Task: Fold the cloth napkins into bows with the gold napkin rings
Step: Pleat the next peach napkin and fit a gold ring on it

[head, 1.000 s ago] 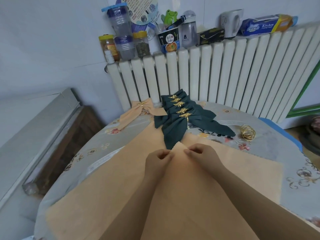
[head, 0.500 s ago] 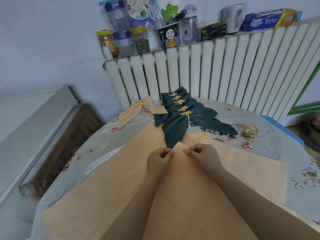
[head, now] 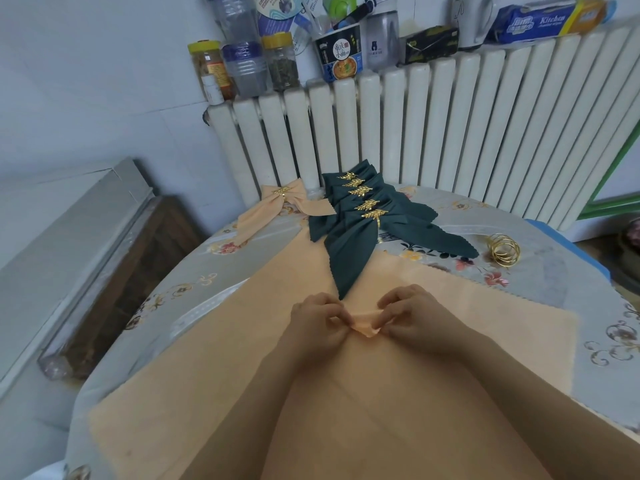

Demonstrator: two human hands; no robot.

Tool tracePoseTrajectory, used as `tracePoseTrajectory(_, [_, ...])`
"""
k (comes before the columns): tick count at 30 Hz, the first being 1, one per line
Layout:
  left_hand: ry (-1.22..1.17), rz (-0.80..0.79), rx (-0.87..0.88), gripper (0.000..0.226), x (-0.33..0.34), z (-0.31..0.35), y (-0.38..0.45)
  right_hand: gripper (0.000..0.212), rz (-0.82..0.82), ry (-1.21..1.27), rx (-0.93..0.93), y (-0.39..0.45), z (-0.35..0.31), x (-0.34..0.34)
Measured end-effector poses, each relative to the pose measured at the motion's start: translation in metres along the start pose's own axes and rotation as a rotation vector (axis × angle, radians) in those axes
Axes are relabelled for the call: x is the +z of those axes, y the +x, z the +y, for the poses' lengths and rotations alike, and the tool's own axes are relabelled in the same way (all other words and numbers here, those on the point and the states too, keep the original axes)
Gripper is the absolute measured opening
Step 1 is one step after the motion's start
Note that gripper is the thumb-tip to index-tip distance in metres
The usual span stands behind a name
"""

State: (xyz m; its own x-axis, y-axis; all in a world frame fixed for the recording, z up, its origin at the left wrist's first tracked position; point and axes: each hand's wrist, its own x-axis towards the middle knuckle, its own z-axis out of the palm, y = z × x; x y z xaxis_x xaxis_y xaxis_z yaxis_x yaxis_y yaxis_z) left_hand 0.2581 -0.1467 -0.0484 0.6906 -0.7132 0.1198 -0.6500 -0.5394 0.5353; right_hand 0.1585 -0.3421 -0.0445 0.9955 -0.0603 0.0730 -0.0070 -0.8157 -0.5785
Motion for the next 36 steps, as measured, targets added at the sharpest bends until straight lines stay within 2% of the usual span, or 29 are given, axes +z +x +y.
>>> tracePoseTrajectory(1, [0.031, -0.001, -0.004, 0.017, -0.001, 0.003, 0.0, 0.01, -0.003, -0.008, 0.014, 0.0, -0.002, 0.0])
tracePoseTrajectory(3, [0.103, -0.003, -0.022, 0.026, -0.002, 0.009, 0.003, 0.019, 0.021, -0.024, 0.048, 0.002, -0.006, 0.001])
tracePoseTrajectory(7, [0.193, -0.083, -0.081, 0.027, -0.003, 0.018, 0.009, 0.02, 0.026, -0.149, 0.107, 0.007, -0.017, 0.006])
tracePoseTrajectory(11, [0.183, -0.142, -0.113, 0.025, -0.006, 0.024, 0.016, 0.045, -0.002, -0.22, 0.199, 0.014, -0.023, 0.007])
tracePoseTrajectory(17, [0.043, -0.103, -0.13, 0.031, -0.006, 0.03, 0.016, 0.026, 0.005, -0.328, 0.211, 0.019, -0.026, 0.009])
tracePoseTrajectory(20, [0.18, -0.088, -0.035, 0.011, -0.007, 0.034, 0.014, 0.018, 0.073, -0.342, 0.147, 0.016, -0.027, 0.011])
tracePoseTrajectory(25, [0.261, 0.035, 0.117, 0.009, -0.003, 0.032, -0.002, 0.003, 0.218, -0.313, -0.05, -0.002, -0.024, 0.014])
tracePoseTrajectory(27, [0.259, 0.044, 0.161, 0.016, -0.001, 0.029, -0.011, 0.013, 0.25, -0.338, -0.124, -0.011, -0.02, 0.015])
tracePoseTrajectory(30, [0.282, 0.015, 0.2, 0.023, -0.002, 0.026, -0.022, 0.016, 0.199, -0.309, -0.165, -0.022, -0.019, 0.011])
tracePoseTrajectory(34, [0.237, -0.088, 0.159, 0.024, -0.007, 0.024, -0.034, 0.017, 0.059, -0.261, -0.162, -0.036, -0.015, 0.004])
tracePoseTrajectory(36, [0.185, -0.124, 0.13, 0.021, -0.01, 0.026, -0.038, 0.033, 0.025, -0.225, -0.134, -0.039, -0.014, 0.002])
